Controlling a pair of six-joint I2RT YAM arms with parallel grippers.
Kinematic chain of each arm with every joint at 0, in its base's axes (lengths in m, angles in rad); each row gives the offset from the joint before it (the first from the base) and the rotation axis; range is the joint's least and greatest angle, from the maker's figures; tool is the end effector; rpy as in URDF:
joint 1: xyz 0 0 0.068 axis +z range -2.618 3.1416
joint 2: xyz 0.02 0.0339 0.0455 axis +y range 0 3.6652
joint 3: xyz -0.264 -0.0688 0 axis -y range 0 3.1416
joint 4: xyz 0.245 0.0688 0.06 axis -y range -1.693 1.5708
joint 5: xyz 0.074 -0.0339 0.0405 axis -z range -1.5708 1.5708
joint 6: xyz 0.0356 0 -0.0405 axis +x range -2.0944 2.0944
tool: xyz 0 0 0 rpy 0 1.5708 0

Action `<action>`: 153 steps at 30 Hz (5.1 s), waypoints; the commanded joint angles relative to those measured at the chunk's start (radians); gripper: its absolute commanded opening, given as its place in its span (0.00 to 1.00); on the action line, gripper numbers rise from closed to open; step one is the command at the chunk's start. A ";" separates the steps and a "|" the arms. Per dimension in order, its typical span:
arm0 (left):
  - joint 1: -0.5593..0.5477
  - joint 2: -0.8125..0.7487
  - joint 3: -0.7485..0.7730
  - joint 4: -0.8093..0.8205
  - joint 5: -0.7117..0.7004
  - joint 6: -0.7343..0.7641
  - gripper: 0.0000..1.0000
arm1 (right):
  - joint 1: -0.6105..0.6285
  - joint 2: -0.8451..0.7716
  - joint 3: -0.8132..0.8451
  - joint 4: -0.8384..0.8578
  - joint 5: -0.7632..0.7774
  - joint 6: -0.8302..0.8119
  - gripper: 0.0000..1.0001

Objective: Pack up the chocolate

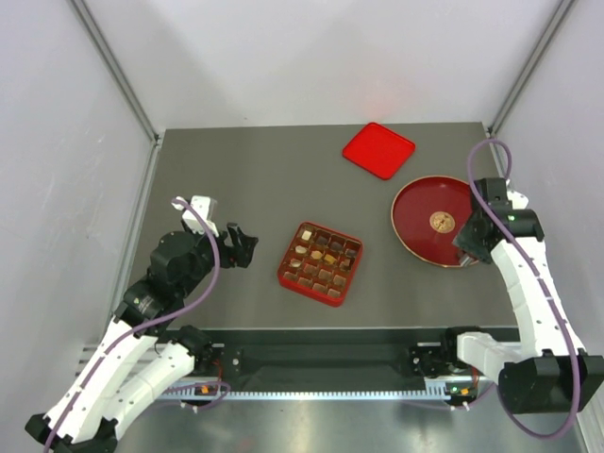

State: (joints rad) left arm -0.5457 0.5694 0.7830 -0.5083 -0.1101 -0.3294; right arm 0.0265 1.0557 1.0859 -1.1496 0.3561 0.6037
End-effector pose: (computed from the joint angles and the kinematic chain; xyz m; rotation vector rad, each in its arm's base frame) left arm 0.1123 -0.0636 0.3346 0.1274 1.8898 -0.5002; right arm 0.1801 -0.0076 0.3140 0.8412 2.4566 -0.2593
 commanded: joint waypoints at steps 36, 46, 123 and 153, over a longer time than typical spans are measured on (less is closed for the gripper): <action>-0.022 -0.005 -0.001 0.013 -0.042 -0.002 0.85 | -0.086 0.001 -0.121 0.169 -0.131 -0.122 0.36; -0.022 -0.003 0.001 0.010 -0.049 0.000 0.85 | -0.085 -0.019 -0.083 0.182 -0.170 -0.168 0.23; -0.020 0.004 -0.001 0.007 -0.160 -0.002 0.85 | 1.112 0.139 0.295 0.078 0.093 0.137 0.36; -0.020 -0.028 -0.005 0.017 -0.115 -0.002 0.86 | -0.014 -0.094 -0.072 0.005 -0.118 -0.104 0.38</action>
State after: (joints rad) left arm -0.5640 0.5579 0.7830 -0.5270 -0.2398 -0.3374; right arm 0.0277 0.9714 1.0069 -1.1755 0.2554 0.5262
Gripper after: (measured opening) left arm 0.856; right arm 0.392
